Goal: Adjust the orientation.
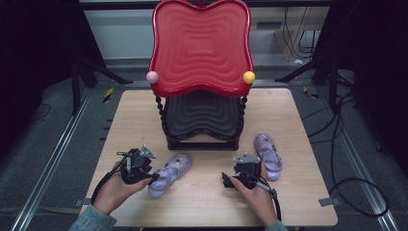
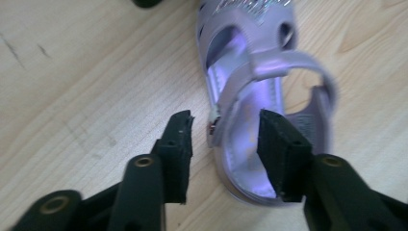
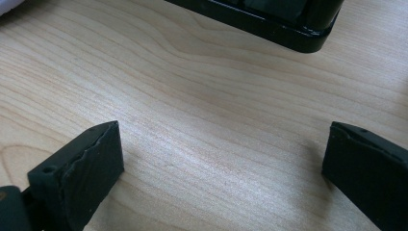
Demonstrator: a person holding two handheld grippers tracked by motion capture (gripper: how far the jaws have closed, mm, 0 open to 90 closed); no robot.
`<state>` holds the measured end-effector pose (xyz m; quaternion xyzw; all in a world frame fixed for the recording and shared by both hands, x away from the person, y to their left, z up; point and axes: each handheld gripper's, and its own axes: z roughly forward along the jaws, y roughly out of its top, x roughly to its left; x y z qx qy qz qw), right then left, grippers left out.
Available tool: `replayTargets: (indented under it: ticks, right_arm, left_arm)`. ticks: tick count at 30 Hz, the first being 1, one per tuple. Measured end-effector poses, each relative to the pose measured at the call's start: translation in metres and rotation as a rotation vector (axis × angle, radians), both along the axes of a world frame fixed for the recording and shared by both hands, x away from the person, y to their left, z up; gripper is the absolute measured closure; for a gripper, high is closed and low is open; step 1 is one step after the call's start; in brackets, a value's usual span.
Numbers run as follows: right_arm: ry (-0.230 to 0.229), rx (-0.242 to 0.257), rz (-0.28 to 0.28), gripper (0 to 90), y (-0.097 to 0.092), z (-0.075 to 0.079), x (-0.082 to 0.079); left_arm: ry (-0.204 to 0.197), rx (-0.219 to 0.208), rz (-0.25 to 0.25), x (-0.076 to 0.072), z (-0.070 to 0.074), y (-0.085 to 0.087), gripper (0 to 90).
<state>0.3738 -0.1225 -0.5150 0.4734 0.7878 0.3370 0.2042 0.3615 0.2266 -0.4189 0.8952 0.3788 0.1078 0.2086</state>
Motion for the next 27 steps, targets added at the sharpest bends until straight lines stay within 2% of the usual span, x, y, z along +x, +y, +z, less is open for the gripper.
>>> replayTargets:
  ticks: [1,4,7,9,12,13,14,15,16,23,27]
  right_arm:
    - [0.001,0.0,-0.001,0.8,0.0,0.0,0.0]
    - [0.001,0.0,-0.001,0.8,0.0,0.0,0.0]
    - [-0.002,-0.001,-0.001,0.8,0.0,0.0,0.0]
    - [-0.002,-0.001,-0.001,0.8,0.0,0.0,0.0]
    - [-0.002,-0.001,-0.002,0.9,0.0,0.0,0.0]
    - [-0.003,-0.001,-0.003,1.1,0.0,0.0,-0.001]
    - [-0.003,-0.001,-0.003,1.1,0.0,0.0,-0.001]
    - [-0.003,-0.001,-0.004,1.2,0.0,0.0,-0.001]
    - [-0.004,-0.002,-0.004,1.2,0.0,0.0,-0.001]
    - [-0.006,-0.003,-0.003,1.6,0.0,0.0,-0.001]
    - [-0.007,-0.001,-0.001,2.2,0.0,0.0,-0.001]
  left_arm:
    - [-0.016,0.007,-0.005,-0.006,0.007,-0.003,46.3]
    - [-0.024,0.0,-0.026,-0.012,0.013,-0.007,44.4]
    - [-0.04,-0.002,-0.071,-0.024,0.024,-0.016,46.4]
    - [-0.03,-0.002,-0.089,-0.026,0.024,-0.021,48.9]
    - [-0.01,0.022,-0.11,-0.026,0.02,-0.027,51.2]
    - [0.008,0.039,-0.116,-0.023,0.013,-0.032,51.9]
    - [0.008,0.039,-0.116,-0.023,0.013,-0.032,52.3]
    - [0.033,0.047,-0.124,-0.02,0.007,-0.037,53.2]
    - [0.033,0.047,-0.124,-0.02,0.007,-0.037,53.9]
    - [0.103,0.068,-0.127,-0.01,-0.014,-0.042,60.0]
    - [0.116,0.074,-0.122,-0.009,-0.02,-0.044,64.3]
